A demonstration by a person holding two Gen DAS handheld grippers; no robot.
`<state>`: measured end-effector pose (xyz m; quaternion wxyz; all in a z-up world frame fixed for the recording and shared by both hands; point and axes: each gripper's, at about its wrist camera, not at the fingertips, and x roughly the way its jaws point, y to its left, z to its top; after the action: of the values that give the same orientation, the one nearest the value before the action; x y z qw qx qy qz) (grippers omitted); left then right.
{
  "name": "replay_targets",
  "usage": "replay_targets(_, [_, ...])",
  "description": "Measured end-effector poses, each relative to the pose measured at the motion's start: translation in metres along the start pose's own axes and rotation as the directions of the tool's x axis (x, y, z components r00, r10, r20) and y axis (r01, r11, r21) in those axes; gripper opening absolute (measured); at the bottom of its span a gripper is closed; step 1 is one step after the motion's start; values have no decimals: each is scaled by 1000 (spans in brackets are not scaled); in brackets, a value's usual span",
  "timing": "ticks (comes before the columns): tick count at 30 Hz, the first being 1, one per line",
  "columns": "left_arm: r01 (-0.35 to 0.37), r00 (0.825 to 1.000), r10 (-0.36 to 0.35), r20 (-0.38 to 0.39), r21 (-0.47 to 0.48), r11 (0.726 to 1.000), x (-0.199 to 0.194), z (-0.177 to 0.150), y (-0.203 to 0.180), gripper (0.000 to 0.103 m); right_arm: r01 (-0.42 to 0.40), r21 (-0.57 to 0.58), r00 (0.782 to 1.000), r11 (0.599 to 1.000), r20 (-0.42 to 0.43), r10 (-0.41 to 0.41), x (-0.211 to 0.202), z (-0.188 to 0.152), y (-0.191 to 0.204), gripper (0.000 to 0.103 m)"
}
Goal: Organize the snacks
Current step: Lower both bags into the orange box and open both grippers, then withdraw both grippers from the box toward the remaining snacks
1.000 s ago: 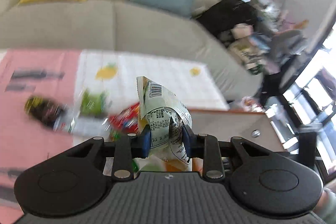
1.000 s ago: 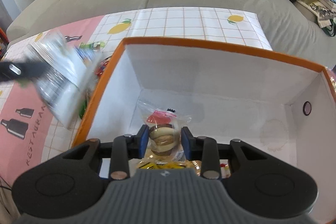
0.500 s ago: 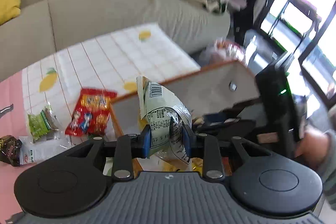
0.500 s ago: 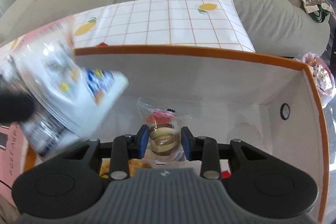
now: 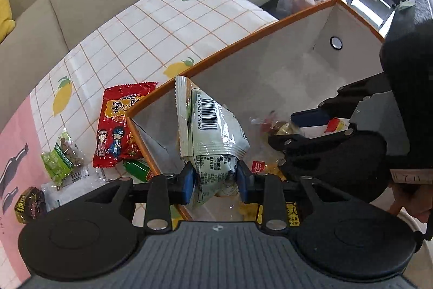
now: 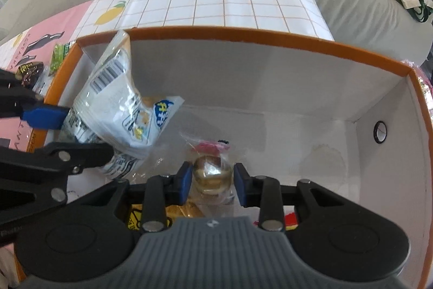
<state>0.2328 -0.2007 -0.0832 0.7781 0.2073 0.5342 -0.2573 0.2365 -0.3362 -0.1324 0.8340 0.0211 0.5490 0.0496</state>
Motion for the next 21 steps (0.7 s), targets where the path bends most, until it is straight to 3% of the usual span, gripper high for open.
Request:
replay_targets(6, [-37, 999, 38, -13, 32, 999, 2, 1, -3, 42, 13, -19, 1000, 1000, -14, -13, 0, -1, 3, 34])
replay_targets(10, [-34, 999, 35, -11, 48, 998, -2, 1, -4, 45, 25, -29, 999, 999, -24, -26, 1, -2, 4, 43])
replay_targets(18, [-4, 997, 0, 72, 59, 998, -28, -4, -3, 76, 53, -44, 998, 998, -22, -54, -7, -3, 1, 65])
replay_targets(21, [10, 995, -16, 95, 55, 998, -37, -9, -2, 77, 50, -34, 998, 998, -22, -50, -12, -3, 1, 72])
